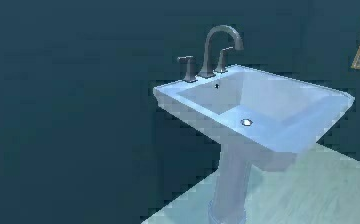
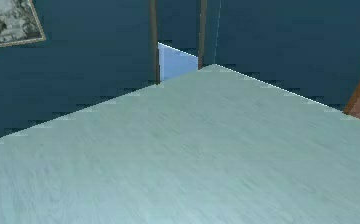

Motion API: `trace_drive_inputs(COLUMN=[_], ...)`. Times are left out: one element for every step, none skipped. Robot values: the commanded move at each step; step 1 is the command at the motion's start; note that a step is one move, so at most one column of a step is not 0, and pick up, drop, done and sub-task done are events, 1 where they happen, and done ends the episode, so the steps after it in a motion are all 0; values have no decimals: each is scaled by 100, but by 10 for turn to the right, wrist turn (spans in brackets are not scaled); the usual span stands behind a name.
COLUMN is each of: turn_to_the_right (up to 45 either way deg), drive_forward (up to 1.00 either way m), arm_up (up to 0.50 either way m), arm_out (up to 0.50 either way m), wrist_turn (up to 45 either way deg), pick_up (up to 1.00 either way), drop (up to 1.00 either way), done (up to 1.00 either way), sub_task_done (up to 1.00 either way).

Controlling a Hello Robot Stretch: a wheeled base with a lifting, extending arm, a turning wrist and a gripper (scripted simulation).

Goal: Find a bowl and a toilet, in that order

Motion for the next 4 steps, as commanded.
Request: trace_drive_inputs(turn_to_the_right=[0, -450, -450, -180], drive_forward=[25, 0, 0, 0], arm_up=[0, 0, 0, 0], arm_out=[0, 0, 0, 0], wrist_turn=[0, 0, 0, 0], pick_up=[0, 0, 0, 0], drop=[0, 0, 0, 0], done=[0, 0, 0, 0], sub_task_done=[0, 0, 0, 0])
